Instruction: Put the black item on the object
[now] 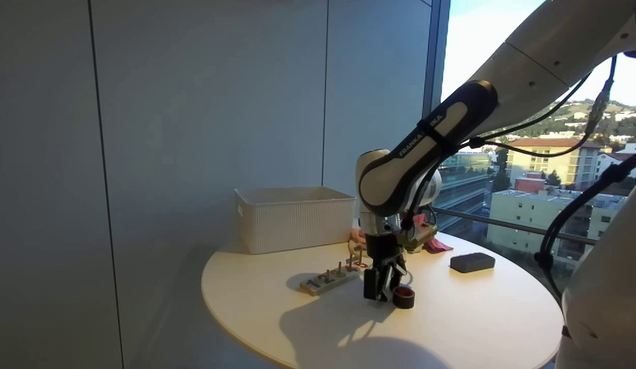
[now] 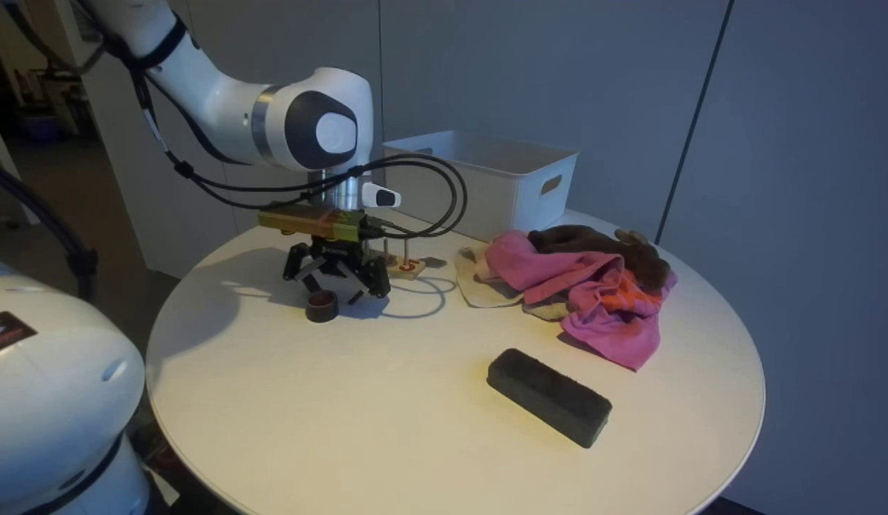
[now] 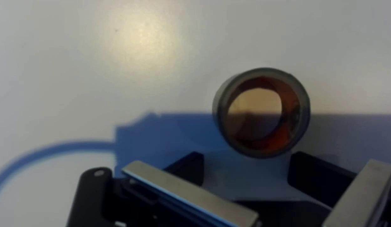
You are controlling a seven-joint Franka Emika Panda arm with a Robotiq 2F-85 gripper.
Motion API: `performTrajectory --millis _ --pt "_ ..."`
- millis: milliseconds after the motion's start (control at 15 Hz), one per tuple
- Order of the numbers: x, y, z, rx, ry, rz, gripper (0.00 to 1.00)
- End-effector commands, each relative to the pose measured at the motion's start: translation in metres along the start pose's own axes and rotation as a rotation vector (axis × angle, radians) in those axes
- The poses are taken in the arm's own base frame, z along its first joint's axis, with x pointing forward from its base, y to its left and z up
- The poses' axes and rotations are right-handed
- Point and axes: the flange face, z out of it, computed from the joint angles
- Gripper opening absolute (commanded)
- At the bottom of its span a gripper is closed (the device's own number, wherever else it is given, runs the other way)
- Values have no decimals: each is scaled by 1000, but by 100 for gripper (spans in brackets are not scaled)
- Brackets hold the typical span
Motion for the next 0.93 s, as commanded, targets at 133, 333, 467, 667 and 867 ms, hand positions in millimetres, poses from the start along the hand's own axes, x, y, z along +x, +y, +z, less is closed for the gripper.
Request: performTrajectory --millis 133,333,467,667,867 --pt "-5 5 -47 -77 144 82 100" --pt "-16 8 -46 -127 142 164 100" --pt "-24 8 -40 -148 120 192 100" --pt "-35 0 -25 -111 68 129 100" --pt "-33 -5 -38 -37 76 67 100"
